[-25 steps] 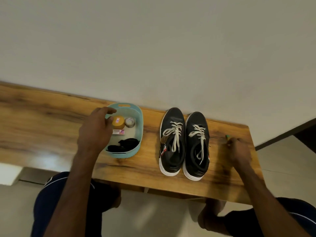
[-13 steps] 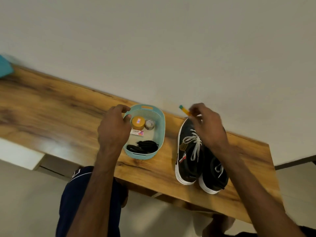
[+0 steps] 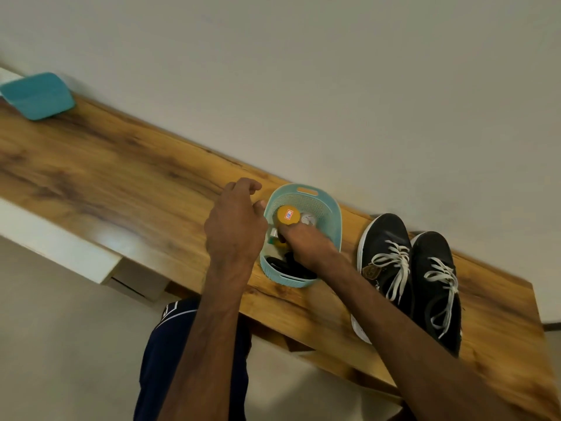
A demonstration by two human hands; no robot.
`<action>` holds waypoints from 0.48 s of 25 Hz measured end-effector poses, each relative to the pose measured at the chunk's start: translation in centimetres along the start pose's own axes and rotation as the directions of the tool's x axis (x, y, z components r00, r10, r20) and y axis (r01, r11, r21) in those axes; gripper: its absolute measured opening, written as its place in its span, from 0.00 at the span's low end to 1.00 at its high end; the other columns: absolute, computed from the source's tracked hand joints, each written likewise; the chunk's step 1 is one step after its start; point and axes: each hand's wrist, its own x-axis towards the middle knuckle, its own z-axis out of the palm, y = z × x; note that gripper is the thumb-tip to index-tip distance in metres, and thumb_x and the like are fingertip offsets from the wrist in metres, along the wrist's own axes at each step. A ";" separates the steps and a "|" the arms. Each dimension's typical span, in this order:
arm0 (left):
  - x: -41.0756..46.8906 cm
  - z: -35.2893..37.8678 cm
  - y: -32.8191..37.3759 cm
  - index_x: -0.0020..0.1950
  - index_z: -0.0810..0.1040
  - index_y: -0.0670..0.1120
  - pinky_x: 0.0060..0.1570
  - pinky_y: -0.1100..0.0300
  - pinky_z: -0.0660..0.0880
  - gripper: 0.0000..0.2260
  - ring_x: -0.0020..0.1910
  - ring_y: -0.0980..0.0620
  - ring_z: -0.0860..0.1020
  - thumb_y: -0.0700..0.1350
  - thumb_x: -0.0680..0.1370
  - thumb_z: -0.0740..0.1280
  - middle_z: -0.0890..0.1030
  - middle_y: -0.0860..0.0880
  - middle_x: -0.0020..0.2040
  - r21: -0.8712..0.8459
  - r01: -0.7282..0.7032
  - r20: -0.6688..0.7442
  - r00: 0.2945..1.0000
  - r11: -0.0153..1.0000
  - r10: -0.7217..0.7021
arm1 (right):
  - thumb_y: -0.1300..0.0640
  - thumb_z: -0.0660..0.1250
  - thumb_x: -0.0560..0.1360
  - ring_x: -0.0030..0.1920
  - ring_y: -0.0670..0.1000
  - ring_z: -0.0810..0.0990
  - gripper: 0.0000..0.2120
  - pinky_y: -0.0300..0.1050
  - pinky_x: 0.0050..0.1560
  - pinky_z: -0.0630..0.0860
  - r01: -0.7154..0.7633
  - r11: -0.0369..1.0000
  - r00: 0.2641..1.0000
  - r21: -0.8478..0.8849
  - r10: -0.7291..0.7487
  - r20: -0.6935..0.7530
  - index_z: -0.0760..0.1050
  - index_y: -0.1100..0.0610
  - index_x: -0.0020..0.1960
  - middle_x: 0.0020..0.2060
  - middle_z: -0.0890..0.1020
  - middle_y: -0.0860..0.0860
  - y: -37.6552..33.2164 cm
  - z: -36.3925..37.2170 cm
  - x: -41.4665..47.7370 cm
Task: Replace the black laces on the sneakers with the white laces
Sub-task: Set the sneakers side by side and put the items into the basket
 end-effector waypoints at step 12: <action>-0.2 -0.1 0.1 0.69 0.72 0.50 0.48 0.59 0.68 0.16 0.60 0.53 0.77 0.45 0.81 0.66 0.76 0.54 0.66 0.004 -0.011 -0.007 1.000 1.000 0.011 | 0.64 0.64 0.78 0.59 0.61 0.78 0.18 0.59 0.54 0.76 -0.029 0.972 0.998 -0.233 0.014 -0.065 0.70 0.62 0.67 0.59 0.78 0.59 -1.5 -0.4 0.2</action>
